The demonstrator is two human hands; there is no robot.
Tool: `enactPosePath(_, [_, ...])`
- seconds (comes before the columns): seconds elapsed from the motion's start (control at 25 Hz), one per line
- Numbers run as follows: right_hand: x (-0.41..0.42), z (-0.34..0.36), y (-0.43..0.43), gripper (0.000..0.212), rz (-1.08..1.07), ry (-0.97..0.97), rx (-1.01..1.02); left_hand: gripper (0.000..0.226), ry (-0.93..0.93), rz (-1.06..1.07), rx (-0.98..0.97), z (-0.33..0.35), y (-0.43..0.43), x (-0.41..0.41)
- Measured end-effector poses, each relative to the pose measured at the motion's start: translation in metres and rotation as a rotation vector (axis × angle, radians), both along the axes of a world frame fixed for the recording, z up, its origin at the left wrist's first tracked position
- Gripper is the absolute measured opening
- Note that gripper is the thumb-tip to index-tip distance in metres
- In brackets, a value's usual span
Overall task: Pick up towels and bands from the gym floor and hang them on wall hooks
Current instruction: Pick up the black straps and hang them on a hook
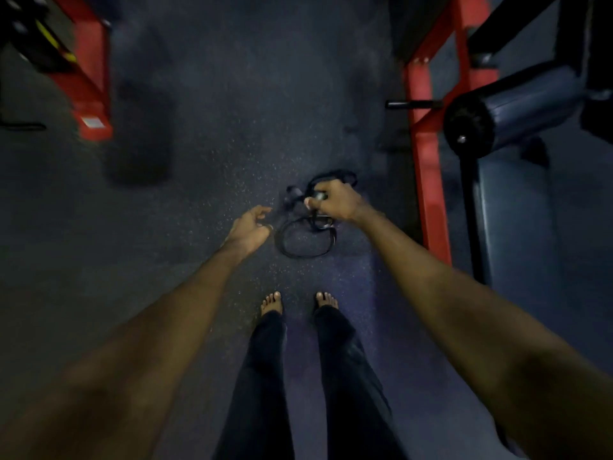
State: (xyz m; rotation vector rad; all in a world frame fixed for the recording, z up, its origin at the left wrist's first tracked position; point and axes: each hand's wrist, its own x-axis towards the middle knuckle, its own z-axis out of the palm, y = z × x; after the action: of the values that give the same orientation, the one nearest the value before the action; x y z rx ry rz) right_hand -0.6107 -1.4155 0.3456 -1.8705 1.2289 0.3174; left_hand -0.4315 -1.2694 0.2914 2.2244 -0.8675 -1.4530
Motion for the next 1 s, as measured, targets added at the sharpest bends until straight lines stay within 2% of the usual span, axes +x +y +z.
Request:
enactPosePath(0.16, [-0.028,0.114,0.003,0.031,-0.09,-0.135,-0.218,0.048,-0.088,0.047,-0.036,0.08,0.032,0.007])
enactPosePath(0.28, [-0.06,0.172,0.038,0.03,0.027,-0.098,-0.242,0.048,-0.143,0.061,-0.047,0.136,0.064,-0.005])
enactPosePath(0.36, [-0.075,0.215,0.053,0.033,-0.035,-0.195,-0.283,0.048,-0.169,0.059,-0.068,0.176,0.082,-0.021])
enactPosePath(0.44, [-0.085,0.271,0.061,0.039,-0.145,-0.368,-0.414,0.048,-0.187,0.058,-0.109,0.214,0.094,-0.036])
enactPosePath(0.52, [-0.102,0.315,0.069,0.038,-0.147,-0.48,-0.494,0.045,-0.219,0.075,-0.169,0.248,0.102,-0.053])
enactPosePath(0.68, [-0.139,0.341,0.085,0.041,0.027,-0.292,-0.405,0.043,-0.262,0.103,-0.251,0.298,0.118,-0.085])
enactPosePath(0.84, [-0.142,0.364,0.103,0.039,-0.085,-0.585,-0.477,0.044,-0.251,0.049,-0.274,0.319,0.129,-0.103])
enactPosePath(0.88, [-0.144,0.362,0.106,0.038,-0.089,-0.578,-0.467,0.044,-0.253,0.026,-0.281,0.322,0.13,-0.106])
enactPosePath(0.96, [-0.153,0.356,0.118,0.039,0.059,-0.333,-0.42,0.044,-0.262,0.006,-0.295,0.327,0.131,-0.112])
enactPosePath(1.0, [-0.159,0.353,0.124,0.041,0.094,-0.284,-0.41,0.044,-0.259,-0.005,-0.305,0.328,0.131,-0.115])
